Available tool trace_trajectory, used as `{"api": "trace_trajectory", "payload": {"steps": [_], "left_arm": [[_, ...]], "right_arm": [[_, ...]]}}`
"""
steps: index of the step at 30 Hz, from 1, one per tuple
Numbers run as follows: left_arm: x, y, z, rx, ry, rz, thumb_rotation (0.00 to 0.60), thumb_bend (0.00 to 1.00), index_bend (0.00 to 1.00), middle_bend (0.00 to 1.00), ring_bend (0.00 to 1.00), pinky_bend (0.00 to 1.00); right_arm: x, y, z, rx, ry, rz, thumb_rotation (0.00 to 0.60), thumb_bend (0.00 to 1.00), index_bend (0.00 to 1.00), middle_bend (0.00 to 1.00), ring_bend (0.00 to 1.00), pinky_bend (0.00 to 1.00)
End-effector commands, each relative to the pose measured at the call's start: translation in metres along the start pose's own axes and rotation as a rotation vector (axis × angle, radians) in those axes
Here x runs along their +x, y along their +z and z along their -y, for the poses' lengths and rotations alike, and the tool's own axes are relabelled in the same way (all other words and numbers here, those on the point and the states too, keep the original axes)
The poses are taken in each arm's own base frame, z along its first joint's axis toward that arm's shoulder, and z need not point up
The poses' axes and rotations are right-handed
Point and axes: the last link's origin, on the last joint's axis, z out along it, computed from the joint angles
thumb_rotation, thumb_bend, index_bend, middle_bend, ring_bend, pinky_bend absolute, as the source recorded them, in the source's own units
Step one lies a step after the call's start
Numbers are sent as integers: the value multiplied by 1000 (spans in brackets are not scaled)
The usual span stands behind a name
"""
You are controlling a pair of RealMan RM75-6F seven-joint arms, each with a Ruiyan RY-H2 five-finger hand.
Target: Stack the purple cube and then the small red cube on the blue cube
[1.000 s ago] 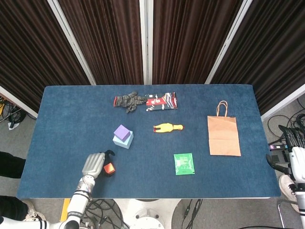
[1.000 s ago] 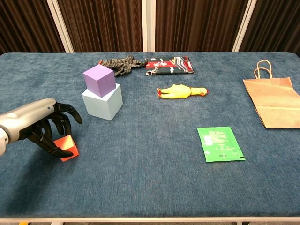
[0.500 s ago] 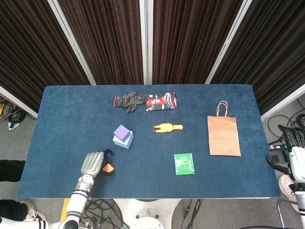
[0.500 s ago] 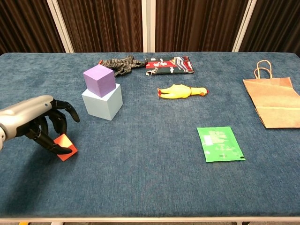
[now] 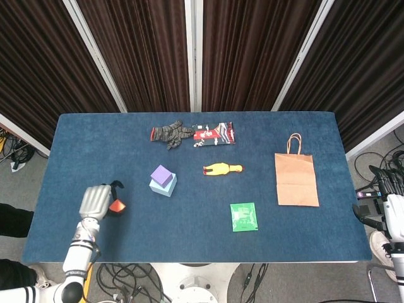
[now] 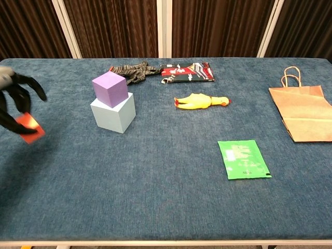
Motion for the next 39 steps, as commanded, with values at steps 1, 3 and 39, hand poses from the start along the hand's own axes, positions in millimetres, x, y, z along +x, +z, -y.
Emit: {"api": "trace_trajectory", "payload": {"steps": [1,3,39], "left_arm": [[31,11,10,24,38,-56,600,187,413,678,468,541],[46,18,12,16,60,-78,600,187,413,678,467,541],[104,90,-92,-157,-90,92,600,190,416,677,496,537]], "right_arm": [[-1,0,1,4,-5,4,600,224,0,78,0,0],[-3,0,2,5,-8,11,600,224,0,78,0,0],[-11,5,10,29,-38,42,600,224,0,76,0,0]]}}
